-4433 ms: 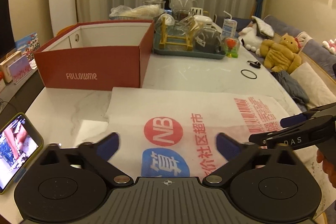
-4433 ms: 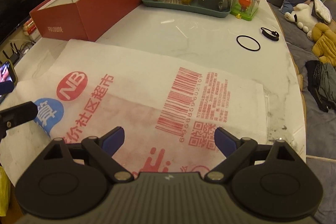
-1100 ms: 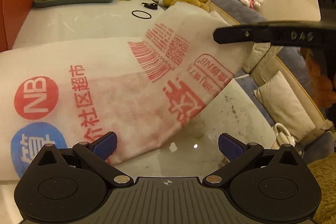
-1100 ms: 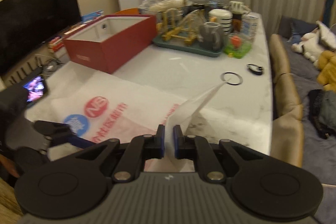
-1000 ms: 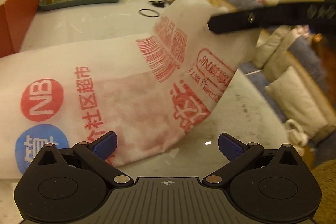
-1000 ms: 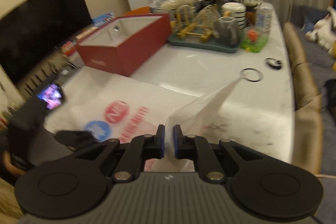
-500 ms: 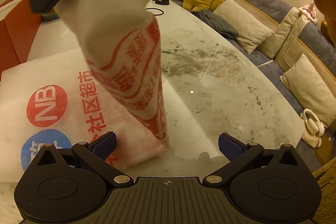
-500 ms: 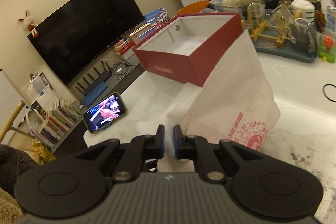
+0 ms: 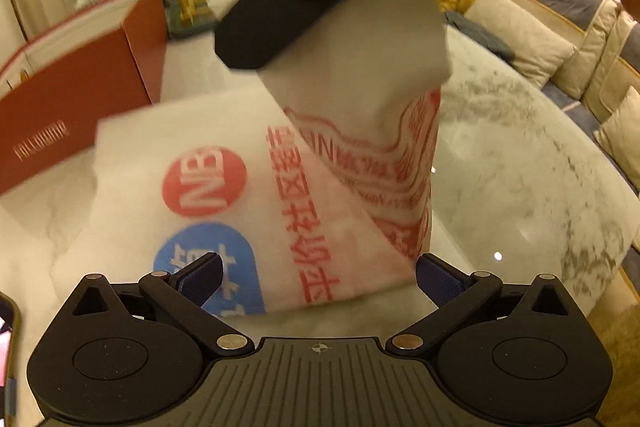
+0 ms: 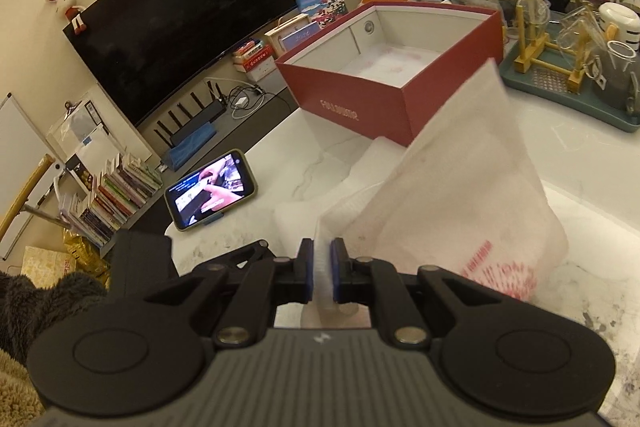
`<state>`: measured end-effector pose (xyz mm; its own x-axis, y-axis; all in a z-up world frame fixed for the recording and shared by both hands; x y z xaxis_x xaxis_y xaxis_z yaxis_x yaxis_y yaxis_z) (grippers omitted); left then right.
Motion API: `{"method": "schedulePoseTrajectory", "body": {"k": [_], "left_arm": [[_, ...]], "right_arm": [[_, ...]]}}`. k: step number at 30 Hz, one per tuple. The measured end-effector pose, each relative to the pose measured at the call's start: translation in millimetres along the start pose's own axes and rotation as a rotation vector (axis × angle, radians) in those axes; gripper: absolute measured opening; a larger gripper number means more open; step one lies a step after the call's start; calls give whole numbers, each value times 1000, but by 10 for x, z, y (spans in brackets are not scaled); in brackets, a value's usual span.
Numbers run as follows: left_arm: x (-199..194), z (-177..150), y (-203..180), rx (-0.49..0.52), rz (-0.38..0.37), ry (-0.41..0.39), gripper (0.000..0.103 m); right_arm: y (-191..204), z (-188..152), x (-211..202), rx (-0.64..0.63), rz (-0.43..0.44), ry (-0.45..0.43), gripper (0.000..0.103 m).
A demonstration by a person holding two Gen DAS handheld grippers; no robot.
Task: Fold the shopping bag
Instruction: 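Lift the bag edge with the right gripper and fold it over the bag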
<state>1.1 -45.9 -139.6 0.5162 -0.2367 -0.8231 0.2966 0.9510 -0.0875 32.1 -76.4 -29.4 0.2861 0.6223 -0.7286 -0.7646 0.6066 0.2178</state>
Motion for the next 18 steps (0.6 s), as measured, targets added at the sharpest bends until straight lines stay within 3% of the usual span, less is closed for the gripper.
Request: {"method": "schedulePoseTrajectory", "body": {"k": [3,9,11,16,18], "left_arm": [[51,-63,-35,38,-26,2,103],[34,-55,-166,16,-117,-6,103],[42,-63,-180,20,-110,-12,103],[19,-26,-233,-45,-134,-20,103],[2,7,-237,-63,-138,-35,103]], "right_arm": [[63,34,95,-15,16,14,8],[88,61,124,-11,5,16,8],[60,44,98,3,-6,14,9],[-288,-196,-135,66,-169,33,10],[-444,-346,-275,104,-232,34,16]]}}
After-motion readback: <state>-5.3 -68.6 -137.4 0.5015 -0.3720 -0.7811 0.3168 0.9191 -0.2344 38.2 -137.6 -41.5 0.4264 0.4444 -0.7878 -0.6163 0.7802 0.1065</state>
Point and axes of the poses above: each gripper's, at about its wrist camera, not at the fingertips, and x roughly the way its jaws point, y to its left, z to its top, the point moved 10 cm from there along x, roughly the way its jaws point, and after that the axes turned 11 degrees about -x, right-handed, at the moved point
